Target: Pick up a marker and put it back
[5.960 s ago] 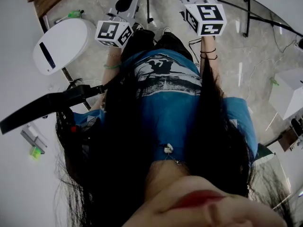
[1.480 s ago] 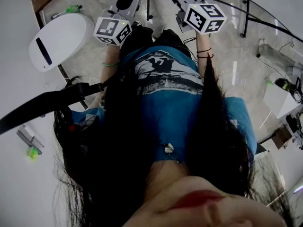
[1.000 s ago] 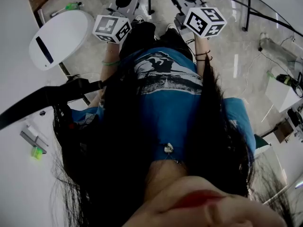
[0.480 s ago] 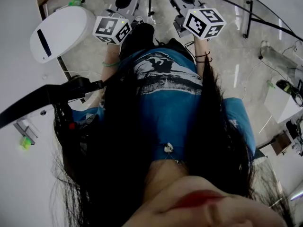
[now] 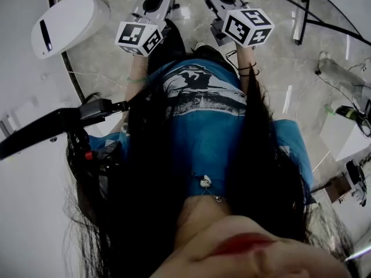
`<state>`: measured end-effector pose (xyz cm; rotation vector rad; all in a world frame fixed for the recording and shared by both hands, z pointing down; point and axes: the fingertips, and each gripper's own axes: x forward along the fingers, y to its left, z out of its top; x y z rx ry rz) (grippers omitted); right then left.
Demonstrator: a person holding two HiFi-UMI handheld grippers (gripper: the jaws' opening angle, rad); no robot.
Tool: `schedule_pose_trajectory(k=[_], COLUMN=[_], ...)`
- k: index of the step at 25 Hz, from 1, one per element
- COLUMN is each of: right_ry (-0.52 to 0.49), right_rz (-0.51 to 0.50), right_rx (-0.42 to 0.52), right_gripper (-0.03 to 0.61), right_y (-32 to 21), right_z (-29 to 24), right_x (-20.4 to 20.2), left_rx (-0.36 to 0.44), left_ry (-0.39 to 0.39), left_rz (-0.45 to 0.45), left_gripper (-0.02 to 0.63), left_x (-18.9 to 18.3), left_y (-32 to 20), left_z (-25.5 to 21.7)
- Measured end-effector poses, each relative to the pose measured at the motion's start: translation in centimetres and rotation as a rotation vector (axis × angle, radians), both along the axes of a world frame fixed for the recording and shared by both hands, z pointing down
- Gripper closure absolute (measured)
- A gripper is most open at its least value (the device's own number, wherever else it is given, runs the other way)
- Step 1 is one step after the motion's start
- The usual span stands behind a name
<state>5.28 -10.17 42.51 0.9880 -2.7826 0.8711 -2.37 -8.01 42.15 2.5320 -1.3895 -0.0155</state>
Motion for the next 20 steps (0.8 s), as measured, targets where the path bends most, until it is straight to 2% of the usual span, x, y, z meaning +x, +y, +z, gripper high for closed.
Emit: schedule_pose_trajectory(k=[5, 11, 13, 20], right_ry=[-0.024, -0.072, -0.075, -0.060], right_rz=[-0.034, -0.037, -0.034, -0.048], right_rx=[-0.008, -0.036, -0.047, -0.101], right_gripper=[0.558, 0.558, 0.558, 0.558], right_y=[5.1, 8.7, 9.7, 13.2], right_z=[0.3, 0.5, 1.1, 3.3], right_x=[4.5, 8.8, 9.5, 8.9], left_rx=[-0.028, -0.040, -0.047, -0.092], left_ry=[0.023, -0.022, -0.036, -0.042], left_rz=[-0.011, 0.012, 0.014, -0.017], left_gripper=[0.611, 0.611, 0.611, 0.611], left_x=[5.5, 11.2, 11.9, 10.7], left_y=[5.7, 10.2, 11.5, 14.7], left_z=[0.2, -0.6, -0.5, 1.5])
